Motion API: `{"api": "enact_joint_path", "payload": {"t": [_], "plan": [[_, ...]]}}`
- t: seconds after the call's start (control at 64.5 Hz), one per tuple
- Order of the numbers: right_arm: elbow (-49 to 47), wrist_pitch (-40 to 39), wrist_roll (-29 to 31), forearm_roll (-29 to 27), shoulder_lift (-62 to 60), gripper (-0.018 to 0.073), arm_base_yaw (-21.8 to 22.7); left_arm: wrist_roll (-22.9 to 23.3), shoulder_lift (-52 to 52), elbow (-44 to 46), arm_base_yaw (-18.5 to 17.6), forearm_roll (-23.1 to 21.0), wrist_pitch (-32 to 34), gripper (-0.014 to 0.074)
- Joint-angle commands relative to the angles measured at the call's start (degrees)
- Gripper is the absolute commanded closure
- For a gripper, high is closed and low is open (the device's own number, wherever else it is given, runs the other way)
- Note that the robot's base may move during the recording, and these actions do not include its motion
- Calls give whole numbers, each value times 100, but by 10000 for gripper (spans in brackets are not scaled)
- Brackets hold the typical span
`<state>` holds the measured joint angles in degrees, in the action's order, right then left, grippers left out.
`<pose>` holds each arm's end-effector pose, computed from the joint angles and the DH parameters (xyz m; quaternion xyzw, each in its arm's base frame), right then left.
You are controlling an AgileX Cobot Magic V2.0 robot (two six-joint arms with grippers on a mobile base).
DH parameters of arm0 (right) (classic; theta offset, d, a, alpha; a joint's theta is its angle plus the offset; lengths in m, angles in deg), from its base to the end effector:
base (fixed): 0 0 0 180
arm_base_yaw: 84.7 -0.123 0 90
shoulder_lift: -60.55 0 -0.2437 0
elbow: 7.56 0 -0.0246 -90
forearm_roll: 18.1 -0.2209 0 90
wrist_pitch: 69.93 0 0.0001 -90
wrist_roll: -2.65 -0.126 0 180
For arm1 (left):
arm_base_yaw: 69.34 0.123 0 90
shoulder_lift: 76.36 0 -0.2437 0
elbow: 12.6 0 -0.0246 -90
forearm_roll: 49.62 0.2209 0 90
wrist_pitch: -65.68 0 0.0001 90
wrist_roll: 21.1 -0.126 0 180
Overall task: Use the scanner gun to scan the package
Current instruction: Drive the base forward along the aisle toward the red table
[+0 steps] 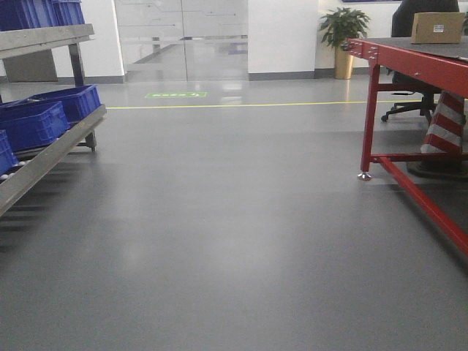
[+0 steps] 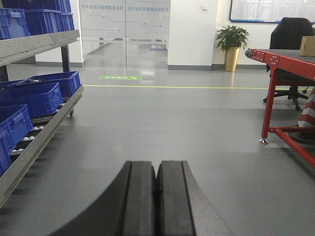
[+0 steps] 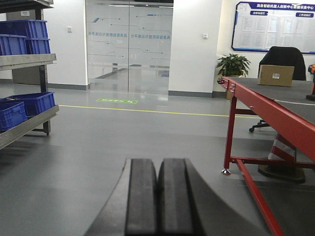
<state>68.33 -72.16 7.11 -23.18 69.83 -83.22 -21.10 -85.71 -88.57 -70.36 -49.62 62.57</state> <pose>0.1025 -0.0031 0.2208 0.0134 0.6621 -0.0068 0.7492 0.1036 -0.0018 0.2085 0.0062 0.6973 -0.0064 0.7167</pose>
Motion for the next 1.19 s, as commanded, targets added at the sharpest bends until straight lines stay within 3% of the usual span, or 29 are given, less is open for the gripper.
{"api": "enact_joint_path", "payload": {"t": [0.0, 1.178], "plan": [[0, -119, -5, 27, -16, 721, 9, 0, 23, 9, 27, 0, 106, 707], [0, -119, -5, 27, -16, 721, 9, 0, 23, 9, 27, 0, 106, 707]]}}
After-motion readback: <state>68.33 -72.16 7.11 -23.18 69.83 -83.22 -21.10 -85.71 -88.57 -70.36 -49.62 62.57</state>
